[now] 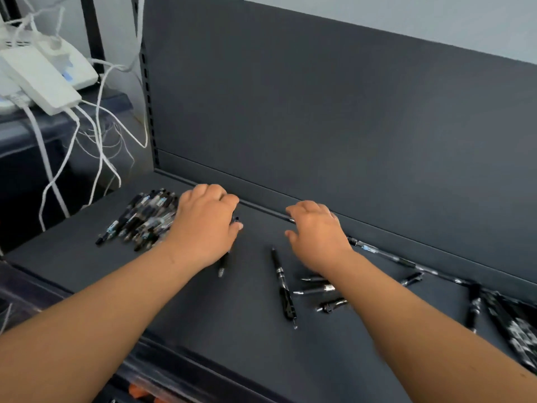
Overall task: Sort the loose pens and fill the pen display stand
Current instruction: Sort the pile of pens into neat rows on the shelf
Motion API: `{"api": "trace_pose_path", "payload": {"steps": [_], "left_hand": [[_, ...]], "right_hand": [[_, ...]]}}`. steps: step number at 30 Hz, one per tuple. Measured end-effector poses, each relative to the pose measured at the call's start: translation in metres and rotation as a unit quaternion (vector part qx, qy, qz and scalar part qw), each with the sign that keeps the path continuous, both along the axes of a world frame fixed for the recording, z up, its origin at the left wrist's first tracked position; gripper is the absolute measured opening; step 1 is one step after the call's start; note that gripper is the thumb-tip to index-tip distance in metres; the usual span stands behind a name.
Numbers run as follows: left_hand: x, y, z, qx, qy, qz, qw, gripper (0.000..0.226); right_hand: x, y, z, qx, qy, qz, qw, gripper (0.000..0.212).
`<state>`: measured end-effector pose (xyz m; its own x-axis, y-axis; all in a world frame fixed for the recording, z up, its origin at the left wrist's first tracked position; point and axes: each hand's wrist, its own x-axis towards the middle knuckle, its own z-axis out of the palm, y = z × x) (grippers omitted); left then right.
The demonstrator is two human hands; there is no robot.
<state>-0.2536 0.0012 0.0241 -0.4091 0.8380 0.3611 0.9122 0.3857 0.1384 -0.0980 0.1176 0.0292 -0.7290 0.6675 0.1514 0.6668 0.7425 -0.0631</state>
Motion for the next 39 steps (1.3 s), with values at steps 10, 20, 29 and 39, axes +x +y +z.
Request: {"api": "trace_pose_path", "payload": {"steps": [10, 20, 29, 39], "left_hand": [[0.093, 0.049, -0.001, -0.048, 0.000, -0.116, 0.992, 0.048], [0.161, 0.111, -0.008, -0.089, 0.008, -0.186, 0.978, 0.043], [0.193, 0.170, -0.029, -0.133, 0.013, -0.223, 0.966, 0.019], [0.199, 0.185, -0.039, -0.148, 0.008, -0.210, 0.967, 0.018]], "right_hand": [[0.119, 0.026, 0.000, 0.011, -0.021, -0.101, 0.995, 0.047], [0.206, 0.063, -0.020, -0.039, -0.031, -0.201, 0.978, 0.043], [0.229, 0.101, -0.036, -0.058, -0.050, -0.217, 0.973, 0.044], [0.228, 0.119, -0.045, -0.010, -0.038, -0.217, 0.975, 0.032]]}}
